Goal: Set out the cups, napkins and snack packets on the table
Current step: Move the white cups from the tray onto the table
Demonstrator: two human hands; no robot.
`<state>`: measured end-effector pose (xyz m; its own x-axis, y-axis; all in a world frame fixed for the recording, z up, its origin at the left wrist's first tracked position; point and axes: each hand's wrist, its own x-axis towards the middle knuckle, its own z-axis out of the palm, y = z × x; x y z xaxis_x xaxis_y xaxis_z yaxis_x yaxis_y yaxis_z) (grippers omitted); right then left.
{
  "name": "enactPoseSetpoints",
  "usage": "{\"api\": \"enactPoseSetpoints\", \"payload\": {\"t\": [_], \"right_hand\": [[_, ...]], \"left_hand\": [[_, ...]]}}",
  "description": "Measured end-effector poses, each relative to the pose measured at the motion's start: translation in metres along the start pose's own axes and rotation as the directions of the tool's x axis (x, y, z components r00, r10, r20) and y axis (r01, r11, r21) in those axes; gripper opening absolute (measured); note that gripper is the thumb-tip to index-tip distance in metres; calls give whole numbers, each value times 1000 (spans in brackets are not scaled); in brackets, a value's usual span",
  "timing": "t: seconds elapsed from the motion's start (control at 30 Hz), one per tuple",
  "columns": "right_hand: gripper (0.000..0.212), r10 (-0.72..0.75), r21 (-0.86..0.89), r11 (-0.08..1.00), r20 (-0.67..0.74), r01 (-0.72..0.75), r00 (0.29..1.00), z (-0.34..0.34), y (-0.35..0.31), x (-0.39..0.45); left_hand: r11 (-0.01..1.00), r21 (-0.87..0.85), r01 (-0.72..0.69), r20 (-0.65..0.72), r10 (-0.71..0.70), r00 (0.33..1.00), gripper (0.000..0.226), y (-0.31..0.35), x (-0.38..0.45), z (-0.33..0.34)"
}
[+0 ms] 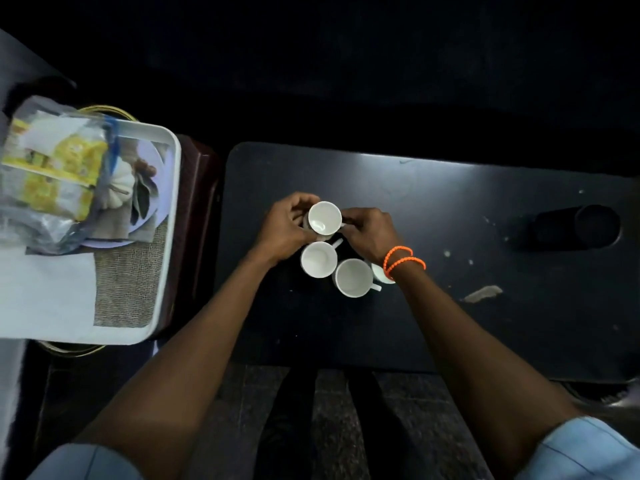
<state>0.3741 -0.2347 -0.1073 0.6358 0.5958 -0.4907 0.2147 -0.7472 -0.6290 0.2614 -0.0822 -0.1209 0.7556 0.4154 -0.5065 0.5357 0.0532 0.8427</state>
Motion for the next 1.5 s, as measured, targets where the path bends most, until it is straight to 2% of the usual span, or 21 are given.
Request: {"api": "enactPoseSetpoints", "payload": {"t": [0.13,0.23,0.33,0.4,0.47,0.53,0.57,0.63,0.7,0.73,0.8,0.87,1.0,1.13,1.27,1.4,1.43,1.5], "right_hand": [[29,-14,-47,999,40,16,999,0,0,-4],[38,-49,-69,996,65,53,997,-3,2,-8],[39,2,9,1000,5,-2,1000,-11,11,-16],[41,73,132,989,-64,-64,995,-20,21,-22],[37,138,235,966,-125,-105,983,-30,32,-28],[33,184,272,953,-176,-132,967,-37,42,-36],[31,208,271,951,-196,-151,958,-42,49,-40],[30,218,229,959,-208,-169,954,-45,59,-47],[30,203,199,966,-202,-163,958,-46,66,-53],[30,206,211,964,-195,-164,959,-46,70,-56],[31,237,279,943,-172,-183,956,-47,75,-63],[31,262,343,918,-148,-199,954,-47,80,-70],[32,269,437,878,-108,-197,957,-45,84,-81],[26,304,504,825,-17,-254,953,-40,85,-85],[32,332,577,773,-12,-265,943,-32,91,-91],[37,346,648,713,4,-266,938,-25,102,-100],[38,351,664,700,1,-263,936,-24,103,-103],[40,357,702,671,-22,-240,934,-21,105,-106]], "left_hand": [[998,62,-4,-7,5,1000,66,-2,-1,-1],[979,197,-62,-32,70,997,59,-4,-2,-3],[959,274,-79,-30,91,995,65,-3,-10,-5],[934,346,-91,-115,139,984,65,1,-24,-2],[931,357,-80,-290,192,938,57,6,-42,12],[942,325,-81,-418,220,882,46,12,-62,36],[948,307,-85,-426,217,879,42,18,-70,54],[981,191,-15,-371,87,925,38,27,-84,85],[987,15,160,-207,-153,966,44,36,-94,114],[970,-29,242,-126,-243,962,48,39,-99,127],[948,25,318,-55,-316,947,56,39,-107,149],[934,98,344,-38,-342,939,69,37,-111,163],[915,48,401,-15,-401,916,84,30,-105,179],[909,11,416,-74,-414,907,82,29,-98,190],[917,-28,399,-137,-399,907,74,26,-98,194],[957,113,267,-192,-243,951,46,20,-118,192],[962,128,242,-201,-214,956,43,19,-122,192],[965,106,240,-223,-212,951,52,18,-123,192]]}}
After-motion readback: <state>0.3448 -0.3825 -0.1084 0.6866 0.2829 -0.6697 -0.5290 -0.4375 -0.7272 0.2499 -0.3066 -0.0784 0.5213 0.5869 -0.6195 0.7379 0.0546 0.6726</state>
